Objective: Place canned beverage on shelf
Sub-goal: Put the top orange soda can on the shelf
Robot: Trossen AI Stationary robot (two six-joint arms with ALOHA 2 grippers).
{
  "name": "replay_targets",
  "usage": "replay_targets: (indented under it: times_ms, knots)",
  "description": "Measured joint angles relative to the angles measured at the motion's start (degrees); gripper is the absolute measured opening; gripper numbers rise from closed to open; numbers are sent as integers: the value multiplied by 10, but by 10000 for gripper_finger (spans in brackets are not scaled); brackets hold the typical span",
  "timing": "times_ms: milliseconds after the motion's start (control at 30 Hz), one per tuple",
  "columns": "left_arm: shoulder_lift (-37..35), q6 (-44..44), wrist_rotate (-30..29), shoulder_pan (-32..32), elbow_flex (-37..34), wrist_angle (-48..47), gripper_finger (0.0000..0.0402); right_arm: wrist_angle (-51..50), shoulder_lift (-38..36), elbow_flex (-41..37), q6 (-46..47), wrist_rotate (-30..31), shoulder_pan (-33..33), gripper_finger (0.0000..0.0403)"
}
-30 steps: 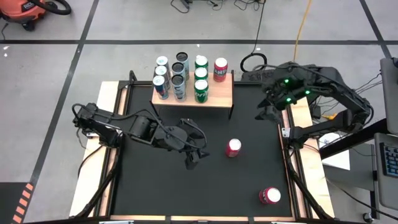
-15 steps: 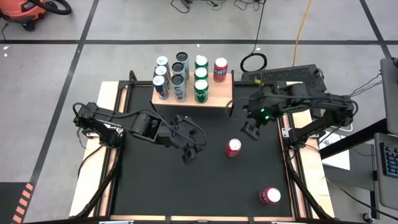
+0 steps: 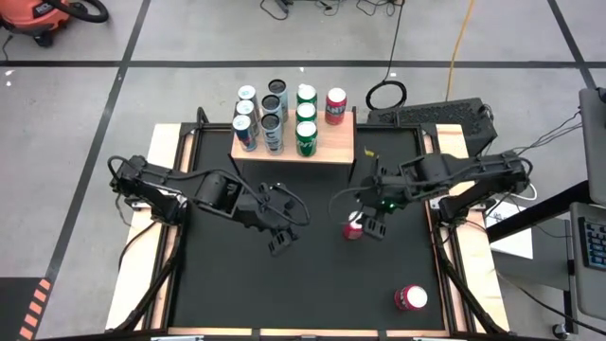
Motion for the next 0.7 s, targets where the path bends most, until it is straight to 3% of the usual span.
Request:
replay_targets:
  times_ms: [300,700]
  knots:
    - [0,-43,0,-7,0,-32,354,104,-52,-175,-27,0,5,322]
    - [0,-45,-58,-7,0,-35,354,193,-64,-255,-24,-1,4,324]
